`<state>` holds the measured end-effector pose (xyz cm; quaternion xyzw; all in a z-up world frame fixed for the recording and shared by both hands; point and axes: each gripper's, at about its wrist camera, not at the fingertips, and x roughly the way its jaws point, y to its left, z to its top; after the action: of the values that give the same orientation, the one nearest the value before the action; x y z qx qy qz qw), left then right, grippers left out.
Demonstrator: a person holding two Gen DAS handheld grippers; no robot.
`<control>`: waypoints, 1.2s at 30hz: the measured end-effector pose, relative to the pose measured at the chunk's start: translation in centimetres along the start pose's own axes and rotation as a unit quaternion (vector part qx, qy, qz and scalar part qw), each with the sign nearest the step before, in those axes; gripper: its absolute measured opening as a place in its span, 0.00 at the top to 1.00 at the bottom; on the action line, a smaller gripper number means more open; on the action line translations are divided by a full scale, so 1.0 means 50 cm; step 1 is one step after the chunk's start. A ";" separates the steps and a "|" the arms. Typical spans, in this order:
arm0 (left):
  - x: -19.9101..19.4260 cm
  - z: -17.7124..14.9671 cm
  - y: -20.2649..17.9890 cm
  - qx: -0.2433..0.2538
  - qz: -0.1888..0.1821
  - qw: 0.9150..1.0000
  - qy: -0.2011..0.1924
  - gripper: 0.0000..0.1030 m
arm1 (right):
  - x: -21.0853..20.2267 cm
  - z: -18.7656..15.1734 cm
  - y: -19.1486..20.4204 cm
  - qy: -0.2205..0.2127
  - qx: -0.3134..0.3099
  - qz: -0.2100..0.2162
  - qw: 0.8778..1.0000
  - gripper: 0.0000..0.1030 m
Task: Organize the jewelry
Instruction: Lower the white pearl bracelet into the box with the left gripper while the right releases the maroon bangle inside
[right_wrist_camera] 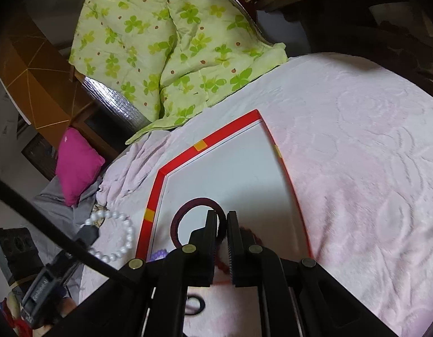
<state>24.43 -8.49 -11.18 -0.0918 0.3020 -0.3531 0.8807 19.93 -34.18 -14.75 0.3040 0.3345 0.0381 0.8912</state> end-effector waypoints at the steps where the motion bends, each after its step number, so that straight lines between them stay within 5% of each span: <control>1: 0.016 -0.001 0.003 -0.007 -0.001 1.000 0.004 0.91 | 0.014 0.005 0.003 0.005 -0.001 -0.003 1.000 0.92; 9: 0.096 -0.012 0.048 -0.038 0.068 0.996 0.041 0.86 | 0.134 0.034 0.003 0.046 -0.010 -0.053 0.997 0.92; 10: 0.101 -0.015 0.053 -0.036 0.078 0.995 0.048 0.80 | 0.144 0.038 -0.001 0.048 -0.004 -0.058 0.997 0.92; 12: 0.108 -0.022 0.064 -0.041 0.099 0.992 0.063 0.44 | 0.154 0.043 -0.007 0.051 0.004 -0.064 0.997 0.91; 13: 0.106 -0.023 0.065 -0.042 0.105 0.992 0.060 0.40 | 0.158 0.045 -0.011 0.053 0.011 -0.068 0.996 0.91; 15: 0.098 -0.024 0.058 -0.031 0.115 0.991 0.056 0.38 | 0.156 0.046 -0.018 0.053 0.022 -0.070 0.996 0.83; 18: 0.081 -0.030 0.041 -0.008 0.130 0.990 0.053 0.34 | 0.137 0.047 -0.027 0.038 0.033 -0.073 0.996 0.47; 27: 0.030 -0.068 0.010 0.033 0.195 0.977 0.074 0.33 | 0.029 0.046 -0.034 -0.003 0.055 -0.059 0.997 0.47; 36: -0.063 -0.098 -0.007 0.045 0.223 0.972 0.060 0.33 | -0.057 -0.009 0.001 -0.007 0.003 -0.072 0.997 0.47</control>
<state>19.54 -6.36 -13.48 0.0383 0.3509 -0.1661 0.9208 17.44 -34.70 -13.36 0.2824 0.3496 -0.0290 0.8928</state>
